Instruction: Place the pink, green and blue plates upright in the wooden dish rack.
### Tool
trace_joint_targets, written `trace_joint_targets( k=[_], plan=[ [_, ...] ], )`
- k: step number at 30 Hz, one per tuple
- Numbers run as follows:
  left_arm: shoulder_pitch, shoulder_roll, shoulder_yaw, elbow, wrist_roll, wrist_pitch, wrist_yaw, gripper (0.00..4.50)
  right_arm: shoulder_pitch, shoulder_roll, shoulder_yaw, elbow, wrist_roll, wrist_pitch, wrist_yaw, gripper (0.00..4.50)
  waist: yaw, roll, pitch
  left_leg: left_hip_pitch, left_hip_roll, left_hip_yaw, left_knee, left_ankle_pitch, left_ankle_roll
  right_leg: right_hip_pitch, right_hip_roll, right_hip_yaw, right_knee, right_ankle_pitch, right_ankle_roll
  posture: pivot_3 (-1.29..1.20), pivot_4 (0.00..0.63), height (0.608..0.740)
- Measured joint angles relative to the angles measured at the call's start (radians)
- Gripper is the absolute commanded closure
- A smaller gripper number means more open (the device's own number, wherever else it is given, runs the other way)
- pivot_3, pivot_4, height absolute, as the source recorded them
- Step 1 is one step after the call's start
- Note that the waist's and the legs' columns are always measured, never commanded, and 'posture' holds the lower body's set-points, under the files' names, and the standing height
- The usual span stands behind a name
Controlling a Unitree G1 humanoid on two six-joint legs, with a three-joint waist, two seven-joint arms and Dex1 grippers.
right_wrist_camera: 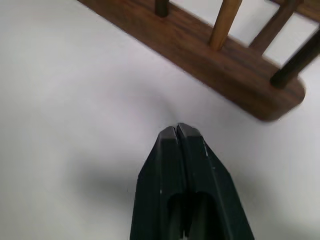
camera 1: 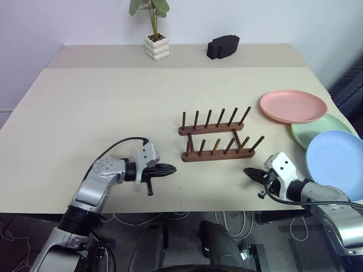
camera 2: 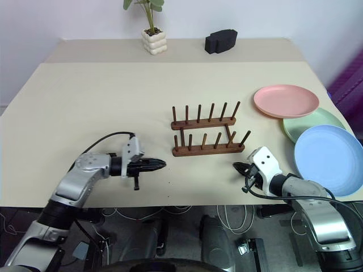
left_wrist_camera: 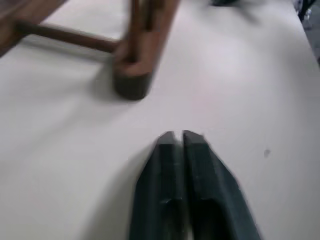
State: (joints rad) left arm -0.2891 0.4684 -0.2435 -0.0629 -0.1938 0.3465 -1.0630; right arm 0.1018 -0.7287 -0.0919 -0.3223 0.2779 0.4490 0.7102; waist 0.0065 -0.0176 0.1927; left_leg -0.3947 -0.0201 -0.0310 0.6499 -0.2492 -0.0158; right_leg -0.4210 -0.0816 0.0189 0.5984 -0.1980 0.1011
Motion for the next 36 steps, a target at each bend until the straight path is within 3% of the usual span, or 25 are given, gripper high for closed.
trace_joint_targets(
  k=[5,12,26,36],
  plan=[
    [-0.024,-0.063,-0.074,-0.017,0.052,0.022,0.083,4.23,-0.070,0.010,0.045,0.057,-0.072,-0.046,-0.029,4.50,0.004,0.000,0.000,0.002,-0.001,0.000,0.000,0.000,0.000,0.002,0.001,0.000,0.000,-0.001,0.001,0.00,0.150,0.738],
    [-0.084,-0.123,-0.087,0.079,0.096,-0.023,0.195,4.23,-0.147,0.043,0.087,0.129,-0.139,-0.085,-0.063,4.50,0.001,-0.001,-0.002,0.005,-0.001,-0.001,0.000,0.000,0.000,0.005,0.001,-0.001,0.000,-0.001,0.001,0.00,0.150,0.738],
    [-0.158,-0.126,-0.038,0.254,0.114,-0.143,0.323,4.23,-0.264,0.123,0.129,0.270,-0.221,-0.171,-0.114,4.50,-0.008,-0.001,-0.004,0.007,-0.001,-0.001,0.000,0.000,0.000,0.007,0.001,-0.001,0.000,0.001,-0.001,0.00,0.150,0.738],
    [-0.142,-0.119,-0.019,0.242,0.114,-0.150,0.309,4.23,-0.268,0.121,0.130,0.276,-0.226,-0.186,-0.093,4.50,-0.017,-0.001,-0.004,0.007,-0.001,-0.001,-0.001,0.000,0.000,0.007,0.001,-0.001,0.000,0.001,-0.002,0.00,0.150,0.738]
  ],
)
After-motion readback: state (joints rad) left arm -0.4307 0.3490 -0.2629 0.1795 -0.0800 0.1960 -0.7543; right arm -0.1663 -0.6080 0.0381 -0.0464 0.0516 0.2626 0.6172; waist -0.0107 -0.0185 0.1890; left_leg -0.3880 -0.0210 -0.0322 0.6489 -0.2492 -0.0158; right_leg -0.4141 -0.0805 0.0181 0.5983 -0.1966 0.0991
